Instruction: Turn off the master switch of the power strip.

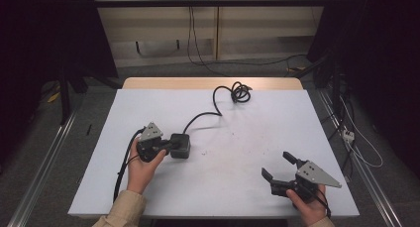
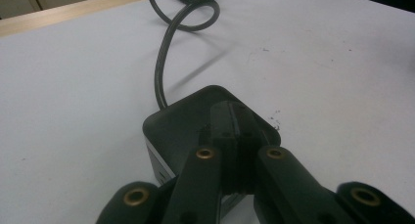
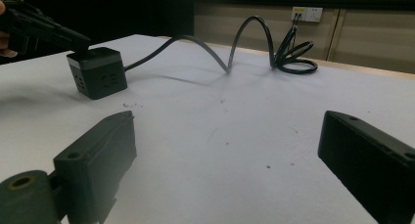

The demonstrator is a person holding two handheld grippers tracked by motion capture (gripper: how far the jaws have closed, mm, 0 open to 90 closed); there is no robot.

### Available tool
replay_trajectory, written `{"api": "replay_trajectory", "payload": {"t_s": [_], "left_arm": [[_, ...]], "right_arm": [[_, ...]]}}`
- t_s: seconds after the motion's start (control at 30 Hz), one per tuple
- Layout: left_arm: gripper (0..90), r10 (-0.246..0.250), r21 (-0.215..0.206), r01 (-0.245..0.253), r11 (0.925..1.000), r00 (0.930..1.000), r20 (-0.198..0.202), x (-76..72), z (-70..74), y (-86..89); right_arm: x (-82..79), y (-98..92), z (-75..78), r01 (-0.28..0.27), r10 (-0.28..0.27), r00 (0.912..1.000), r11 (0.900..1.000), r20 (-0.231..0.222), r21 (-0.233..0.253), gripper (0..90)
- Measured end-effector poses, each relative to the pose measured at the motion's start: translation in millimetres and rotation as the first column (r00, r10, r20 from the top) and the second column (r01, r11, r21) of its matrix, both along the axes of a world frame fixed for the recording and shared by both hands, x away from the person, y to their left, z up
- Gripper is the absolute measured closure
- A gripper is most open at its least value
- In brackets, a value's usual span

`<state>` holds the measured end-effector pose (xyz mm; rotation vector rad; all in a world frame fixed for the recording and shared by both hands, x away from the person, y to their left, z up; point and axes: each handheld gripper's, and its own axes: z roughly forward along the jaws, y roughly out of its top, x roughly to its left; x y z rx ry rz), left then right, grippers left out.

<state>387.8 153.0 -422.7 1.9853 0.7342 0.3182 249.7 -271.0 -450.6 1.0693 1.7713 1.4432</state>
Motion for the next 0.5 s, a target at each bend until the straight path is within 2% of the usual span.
{"api": "replay_trajectory", "payload": {"t_s": [0.5], "left_arm": [[90.0,0.004,-0.014,-0.005,0.9999,0.9999,-0.014,0.4,-0.5,0.6]], "right_arm": [[-0.6,0.4,0.8,0.0,0.0,1.0,1.0,0.004,0.0,6.5]]}}
